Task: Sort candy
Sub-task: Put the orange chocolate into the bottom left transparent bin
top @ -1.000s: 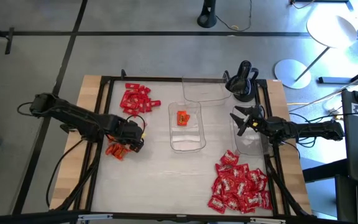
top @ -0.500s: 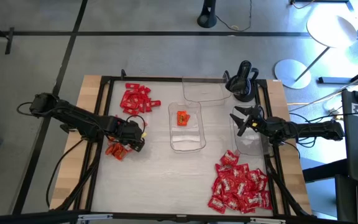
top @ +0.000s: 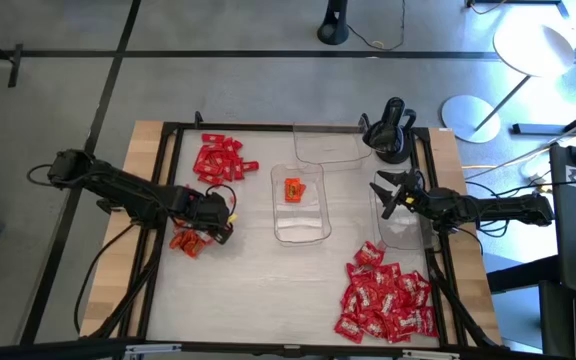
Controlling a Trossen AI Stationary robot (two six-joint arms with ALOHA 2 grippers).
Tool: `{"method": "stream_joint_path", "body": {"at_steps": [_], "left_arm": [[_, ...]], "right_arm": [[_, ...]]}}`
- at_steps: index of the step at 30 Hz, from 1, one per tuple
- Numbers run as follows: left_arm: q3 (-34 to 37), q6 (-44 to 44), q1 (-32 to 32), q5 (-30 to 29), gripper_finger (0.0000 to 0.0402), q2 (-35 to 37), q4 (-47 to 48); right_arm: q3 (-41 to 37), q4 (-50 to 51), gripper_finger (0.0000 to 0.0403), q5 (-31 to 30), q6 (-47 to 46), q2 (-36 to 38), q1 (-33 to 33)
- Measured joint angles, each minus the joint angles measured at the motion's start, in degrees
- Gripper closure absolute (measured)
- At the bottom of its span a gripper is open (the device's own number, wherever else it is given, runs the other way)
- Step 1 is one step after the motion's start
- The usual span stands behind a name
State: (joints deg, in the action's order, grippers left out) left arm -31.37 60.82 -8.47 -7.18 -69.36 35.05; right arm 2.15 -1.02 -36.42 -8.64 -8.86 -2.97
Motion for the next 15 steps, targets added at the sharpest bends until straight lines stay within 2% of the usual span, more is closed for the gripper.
{"method": "stream_joint_path", "body": {"at_steps": [6,9,15], "left_arm": [[-6.5,-5.5,0.7,0.2,0.0363,1.9,-0.3],[-10.7,-8.3,1.9,-1.6,0.036,2.9,-0.7],[-15.3,-16.4,5.1,-3.7,0.0358,3.4,-12.1]], "right_arm": [[0.0,0.0,0.0173,0.0,0.0,0.0,0.0],[0.0,0.0,0.0173,0.0,0.0,0.0,0.0],[0.0,0.0,0.0173,0.0,0.1,0.0,0.0]]}}
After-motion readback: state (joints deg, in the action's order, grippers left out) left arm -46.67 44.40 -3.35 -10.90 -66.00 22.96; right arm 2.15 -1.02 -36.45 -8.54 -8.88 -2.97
